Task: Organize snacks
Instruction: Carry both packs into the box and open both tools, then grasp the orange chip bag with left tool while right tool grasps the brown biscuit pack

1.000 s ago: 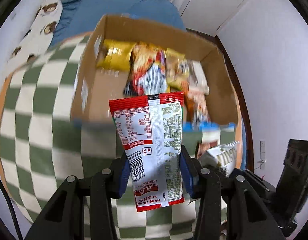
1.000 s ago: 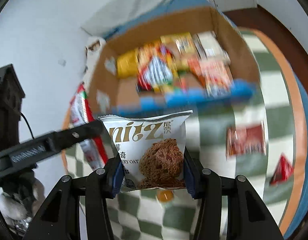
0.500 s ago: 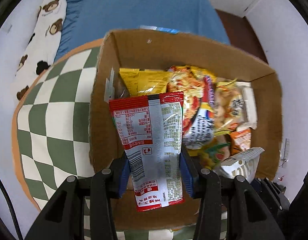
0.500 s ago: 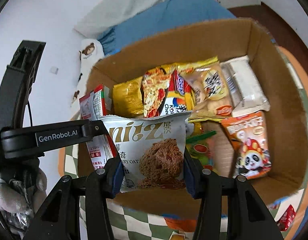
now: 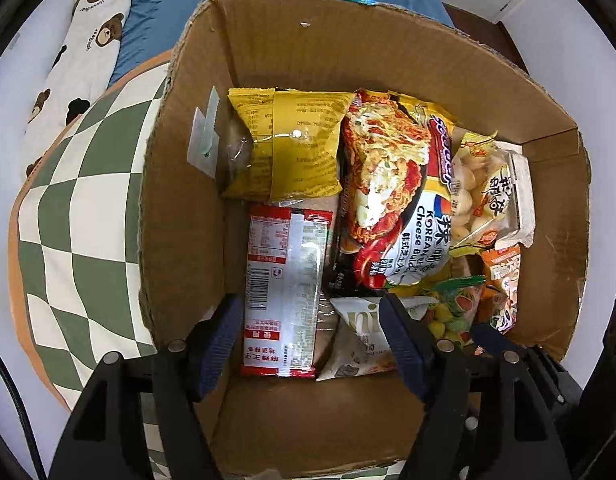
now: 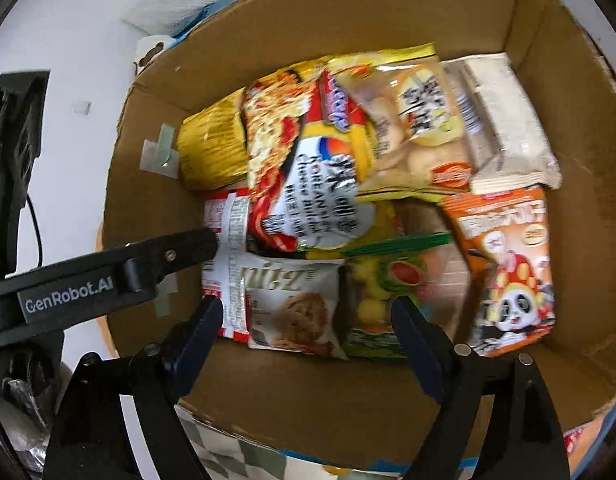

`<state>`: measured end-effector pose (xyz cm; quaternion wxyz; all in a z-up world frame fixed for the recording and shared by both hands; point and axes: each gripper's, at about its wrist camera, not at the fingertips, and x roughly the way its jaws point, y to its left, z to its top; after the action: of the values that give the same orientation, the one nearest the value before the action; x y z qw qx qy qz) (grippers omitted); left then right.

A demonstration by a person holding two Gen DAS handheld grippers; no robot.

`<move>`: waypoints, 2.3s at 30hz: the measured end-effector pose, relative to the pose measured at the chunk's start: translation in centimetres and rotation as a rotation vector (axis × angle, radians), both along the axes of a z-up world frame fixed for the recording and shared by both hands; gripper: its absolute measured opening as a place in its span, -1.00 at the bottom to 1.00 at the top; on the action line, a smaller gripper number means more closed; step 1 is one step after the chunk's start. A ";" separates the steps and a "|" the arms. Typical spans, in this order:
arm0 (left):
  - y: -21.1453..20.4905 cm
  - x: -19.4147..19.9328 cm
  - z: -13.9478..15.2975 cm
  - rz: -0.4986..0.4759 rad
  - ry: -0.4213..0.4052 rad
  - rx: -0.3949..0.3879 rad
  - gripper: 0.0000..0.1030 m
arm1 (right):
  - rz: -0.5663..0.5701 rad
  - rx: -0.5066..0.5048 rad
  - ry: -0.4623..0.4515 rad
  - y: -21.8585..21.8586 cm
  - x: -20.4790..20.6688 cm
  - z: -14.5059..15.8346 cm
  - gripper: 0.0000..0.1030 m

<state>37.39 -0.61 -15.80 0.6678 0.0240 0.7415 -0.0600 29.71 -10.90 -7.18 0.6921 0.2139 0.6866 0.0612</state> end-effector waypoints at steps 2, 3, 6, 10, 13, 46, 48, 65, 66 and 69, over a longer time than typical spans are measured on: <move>0.0 -0.4 0.4 0.000 -0.014 0.000 0.35 | 0.001 -0.034 -0.011 -0.5 -0.3 0.5 0.71; -0.1 -0.6 0.4 -0.001 -0.021 -0.004 0.35 | -0.002 -0.047 -0.015 -0.8 -0.5 0.7 0.72; -0.1 -1.4 1.1 -0.004 -0.052 -0.009 0.35 | 0.000 -0.104 -0.044 -1.7 -1.0 1.9 0.71; -0.2 -3.1 2.5 -0.007 -0.122 -0.022 0.46 | 0.003 -0.171 -0.082 -3.0 -1.6 3.3 0.71; -0.3 -4.4 3.7 -0.018 -0.181 -0.029 0.90 | 0.010 -0.238 -0.115 -4.3 -2.7 4.8 0.88; 0.4 -17.4 17.7 -0.015 -0.653 -0.060 0.91 | -0.027 -0.420 -0.510 -5.2 -13.4 20.2 0.91; 0.4 -18.1 18.2 -0.014 -0.668 -0.059 0.91 | -0.022 -0.434 -0.529 -5.1 -14.0 20.9 0.91; 0.3 -20.6 10.1 0.014 -0.481 -0.005 0.91 | -0.231 -0.265 -0.231 -14.2 -18.4 11.0 0.91; 0.2 -20.7 8.9 0.012 -0.455 0.004 0.91 | -0.224 -0.257 -0.202 -14.5 -18.4 9.9 0.91; -0.2 -21.4 5.1 0.002 -0.361 0.034 0.90 | -0.267 -0.192 -0.090 -16.2 -18.6 5.1 0.91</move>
<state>15.97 -0.77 -10.69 0.7898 0.0450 0.6103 -0.0412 11.09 -27.07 -2.11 0.7414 0.2332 0.6231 -0.0874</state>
